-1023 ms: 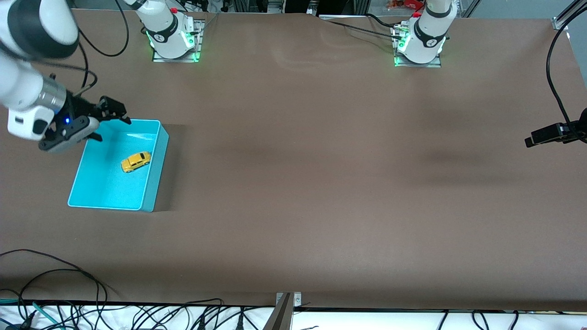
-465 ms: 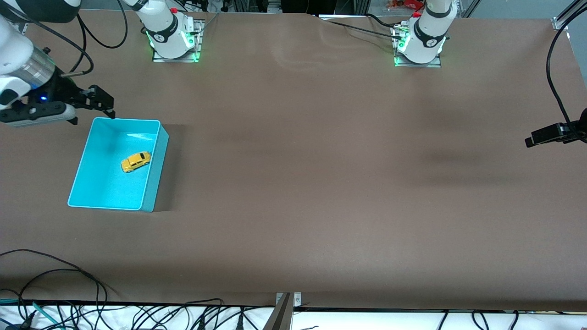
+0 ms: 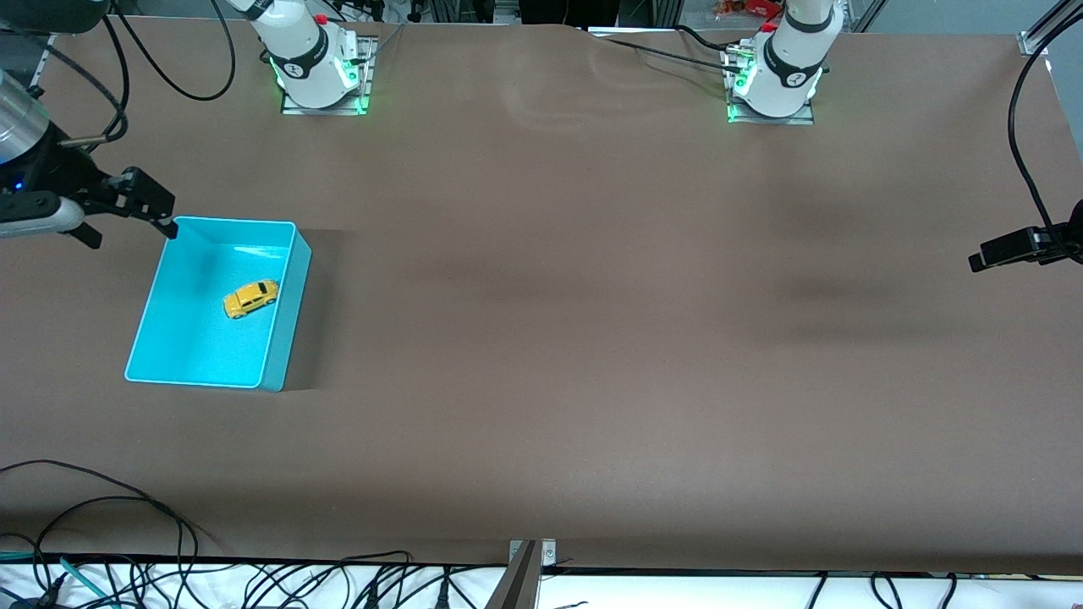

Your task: Wind up and store yellow beetle car

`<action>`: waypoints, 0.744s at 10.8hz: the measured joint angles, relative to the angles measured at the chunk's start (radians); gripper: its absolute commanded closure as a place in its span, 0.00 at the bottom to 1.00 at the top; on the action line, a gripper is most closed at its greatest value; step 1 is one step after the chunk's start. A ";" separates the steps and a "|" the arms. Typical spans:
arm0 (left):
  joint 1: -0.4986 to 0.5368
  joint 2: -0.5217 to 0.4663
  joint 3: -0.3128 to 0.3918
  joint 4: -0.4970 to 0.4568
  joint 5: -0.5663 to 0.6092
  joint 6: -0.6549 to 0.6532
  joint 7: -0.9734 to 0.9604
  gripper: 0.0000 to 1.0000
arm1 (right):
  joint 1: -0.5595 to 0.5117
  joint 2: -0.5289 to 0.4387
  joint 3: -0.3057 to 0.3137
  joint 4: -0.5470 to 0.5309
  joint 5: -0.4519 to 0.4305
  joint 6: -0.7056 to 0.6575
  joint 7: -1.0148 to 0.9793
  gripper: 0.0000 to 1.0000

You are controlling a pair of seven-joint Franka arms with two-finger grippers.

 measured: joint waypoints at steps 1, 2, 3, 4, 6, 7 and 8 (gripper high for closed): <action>0.000 0.000 0.000 0.000 0.000 0.000 0.000 0.00 | 0.000 0.009 -0.005 0.009 0.000 -0.002 0.001 0.00; 0.000 0.000 0.000 0.000 0.000 0.000 0.000 0.00 | 0.000 0.013 -0.006 0.013 0.000 -0.002 0.003 0.00; 0.000 0.000 0.000 0.000 0.000 0.000 0.000 0.00 | 0.000 0.013 -0.006 0.014 0.000 -0.004 0.009 0.00; 0.000 0.000 0.000 0.000 0.000 0.000 0.000 0.00 | 0.000 0.013 -0.006 0.015 0.000 -0.006 0.022 0.00; 0.000 0.000 0.000 0.000 0.000 0.000 0.000 0.00 | 0.001 0.014 -0.005 0.020 0.000 -0.008 0.035 0.00; 0.000 0.000 0.000 0.000 0.000 0.000 0.000 0.00 | 0.002 0.014 -0.005 0.022 0.000 -0.017 0.053 0.00; 0.000 0.000 0.000 0.000 0.000 0.000 0.000 0.00 | 0.003 0.016 -0.005 0.024 0.000 -0.033 0.064 0.00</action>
